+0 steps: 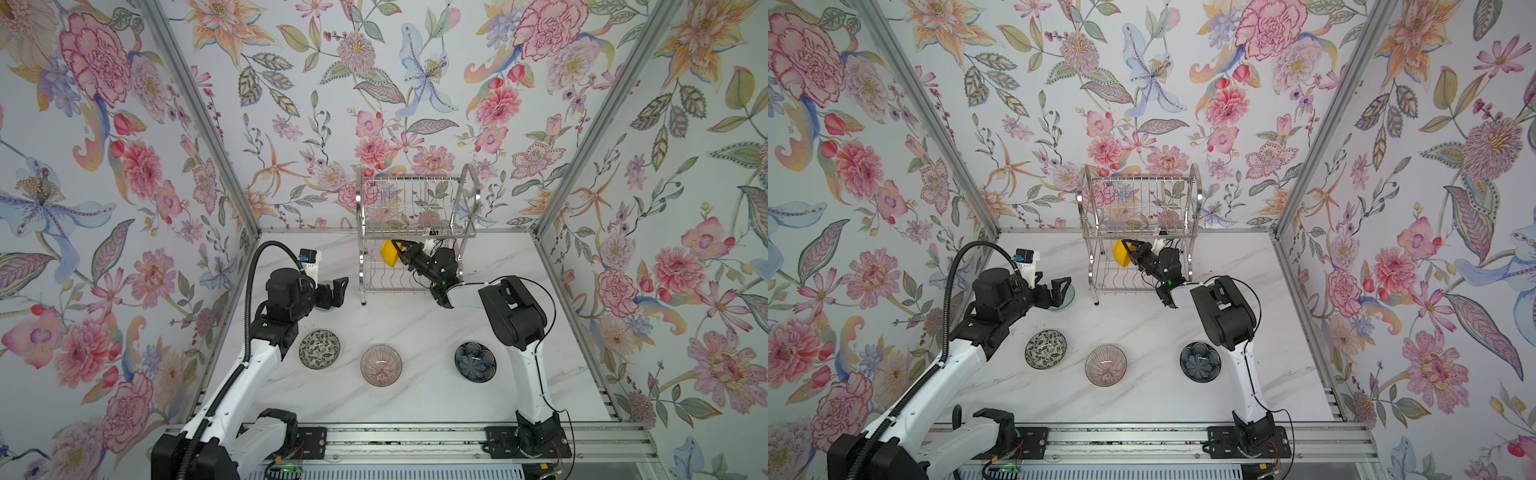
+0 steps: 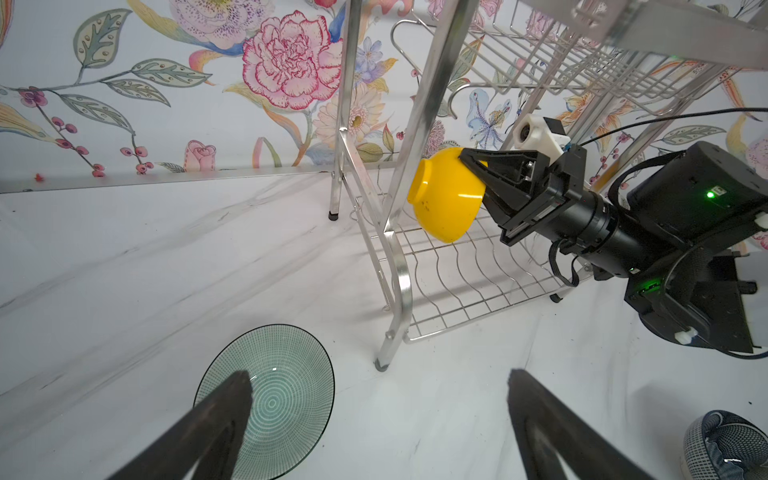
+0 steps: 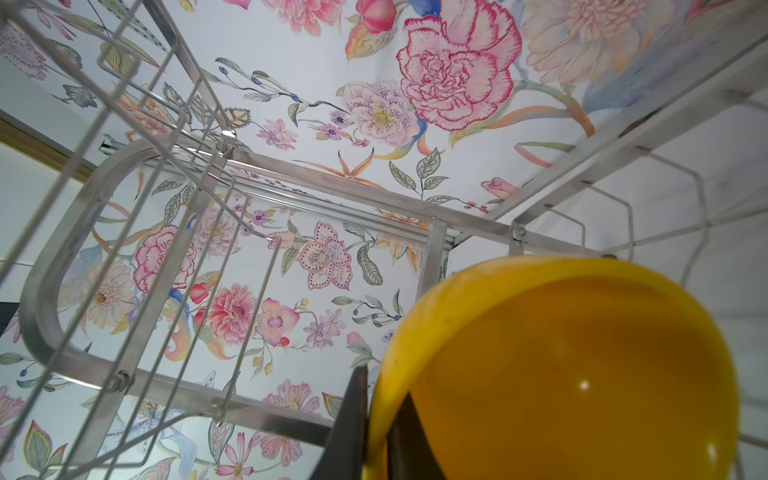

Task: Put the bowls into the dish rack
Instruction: 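Push the yellow bowl with the right gripper into the lower rack slots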

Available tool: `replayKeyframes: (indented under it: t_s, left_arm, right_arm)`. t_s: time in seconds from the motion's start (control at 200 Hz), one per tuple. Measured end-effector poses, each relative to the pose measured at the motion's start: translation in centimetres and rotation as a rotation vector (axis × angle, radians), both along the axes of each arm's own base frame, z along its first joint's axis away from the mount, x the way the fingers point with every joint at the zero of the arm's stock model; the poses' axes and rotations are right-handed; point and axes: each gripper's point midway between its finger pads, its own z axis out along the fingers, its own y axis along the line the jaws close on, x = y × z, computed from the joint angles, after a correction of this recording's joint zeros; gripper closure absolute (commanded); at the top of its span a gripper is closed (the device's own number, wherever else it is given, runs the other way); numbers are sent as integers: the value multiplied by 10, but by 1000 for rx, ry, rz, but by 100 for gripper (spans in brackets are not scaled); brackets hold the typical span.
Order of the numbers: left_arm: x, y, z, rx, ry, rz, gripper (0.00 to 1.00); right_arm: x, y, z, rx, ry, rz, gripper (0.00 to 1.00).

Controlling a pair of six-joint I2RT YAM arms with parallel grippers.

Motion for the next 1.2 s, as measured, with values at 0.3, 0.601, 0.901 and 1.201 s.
replayKeyframes:
  t_s: [0.3,0.601,0.901,1.201]
  left_arm:
    - [0,-4,-4,0,12,-22,3]
    - [1,-5,-7,2,21,-31,3]
    - [0,-8,-8,-1,24,-49,3]
    - [0,-9,-10,-2,30,-53,3]
  right_arm:
    - [7,16,11,28,-29,77,89]
    - [14,28,-7,16,0,137,89]
    - [22,37,13,32,-40,184,89]
    - [30,44,-1,19,-26,213,89]
